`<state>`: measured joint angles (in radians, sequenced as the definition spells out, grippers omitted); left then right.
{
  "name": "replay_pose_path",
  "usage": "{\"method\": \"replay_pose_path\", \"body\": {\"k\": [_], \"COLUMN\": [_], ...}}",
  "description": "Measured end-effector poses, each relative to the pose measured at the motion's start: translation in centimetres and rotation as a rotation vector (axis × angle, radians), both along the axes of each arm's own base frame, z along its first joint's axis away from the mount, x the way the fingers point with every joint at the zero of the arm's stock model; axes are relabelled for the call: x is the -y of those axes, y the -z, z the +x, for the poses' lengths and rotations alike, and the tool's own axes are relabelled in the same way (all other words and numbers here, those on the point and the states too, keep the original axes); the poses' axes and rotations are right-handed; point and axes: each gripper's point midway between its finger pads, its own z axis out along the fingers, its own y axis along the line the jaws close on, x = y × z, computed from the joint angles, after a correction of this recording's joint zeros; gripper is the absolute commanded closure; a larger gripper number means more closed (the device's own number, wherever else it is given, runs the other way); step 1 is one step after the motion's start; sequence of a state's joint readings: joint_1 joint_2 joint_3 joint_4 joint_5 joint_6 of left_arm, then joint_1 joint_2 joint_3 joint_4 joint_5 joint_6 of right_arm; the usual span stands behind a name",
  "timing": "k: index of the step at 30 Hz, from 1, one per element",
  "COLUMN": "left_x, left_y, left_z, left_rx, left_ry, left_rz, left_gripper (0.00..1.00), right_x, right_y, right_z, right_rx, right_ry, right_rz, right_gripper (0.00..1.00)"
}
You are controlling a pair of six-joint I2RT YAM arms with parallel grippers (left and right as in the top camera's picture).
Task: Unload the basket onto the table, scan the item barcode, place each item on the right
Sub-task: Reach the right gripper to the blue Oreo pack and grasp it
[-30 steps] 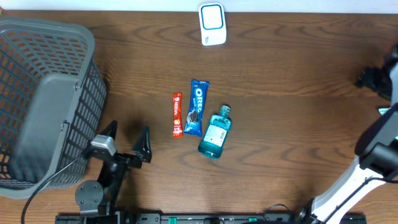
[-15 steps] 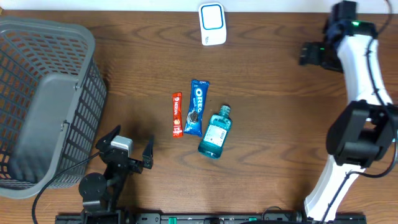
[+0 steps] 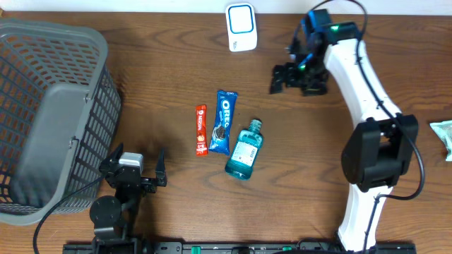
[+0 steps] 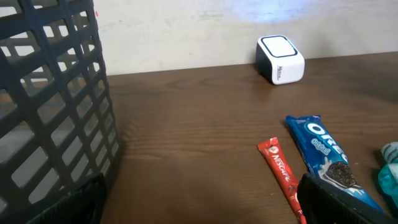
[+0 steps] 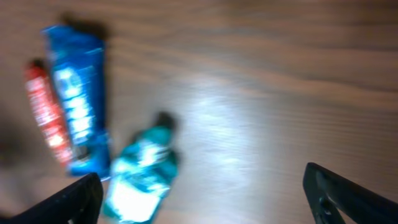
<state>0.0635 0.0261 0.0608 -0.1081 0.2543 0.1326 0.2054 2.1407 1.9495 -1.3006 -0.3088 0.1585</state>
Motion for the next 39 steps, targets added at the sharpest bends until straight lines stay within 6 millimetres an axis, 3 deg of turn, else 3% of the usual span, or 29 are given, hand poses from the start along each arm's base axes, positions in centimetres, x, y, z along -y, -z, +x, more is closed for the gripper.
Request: {"method": "replay_pose_path", "body": {"k": [9,13,19,23,26,33,35,39], "left_x": [-0.1,-0.1,-0.1,-0.1,-0.1,-0.1,-0.1,-0.1], "left_y": [0.0,0.0,0.0,0.0,0.0,0.0,0.0,0.1], "left_z": [0.0,0.0,0.0,0.0,0.0,0.0,0.0,0.0], "left_rx": [0.000,0.000,0.000,0.000,0.000,0.000,0.000,-0.003], "left_ry": [-0.006,-0.006,-0.006,-0.006,-0.007,-0.007,-0.007,-0.007], "left_rz": [0.001,0.001,0.001,0.001,0.001,0.001,0.001,0.001], "left_gripper": [0.02,0.02,0.02,0.02,0.02,0.02,0.02,0.02], "right_x": [-9.6,-12.8,-16.1,-16.8,-16.5,-15.8,-16.1,-17.1], "right_y": [-1.2,-0.9,-0.5,-0.1,1.2,7.8,8.8,8.5], "right_z": [0.1,0.0,-2.1,-2.7,-2.1,-2.1,-2.3,-2.0], "right_rx": [0.122,0.200,0.261,0.286,0.289,0.211,0.203,0.238], "right_ry": [-0.146,-0.134,-0.071,0.007,0.080,0.155,0.164,0.185], "right_rz": [0.139,0.050,-0.108,-0.169,-0.211,-0.327,-0.336,-0.323], "right_gripper": [0.01,0.01,0.01,0.08,0.08,0.22,0.25,0.30]}}
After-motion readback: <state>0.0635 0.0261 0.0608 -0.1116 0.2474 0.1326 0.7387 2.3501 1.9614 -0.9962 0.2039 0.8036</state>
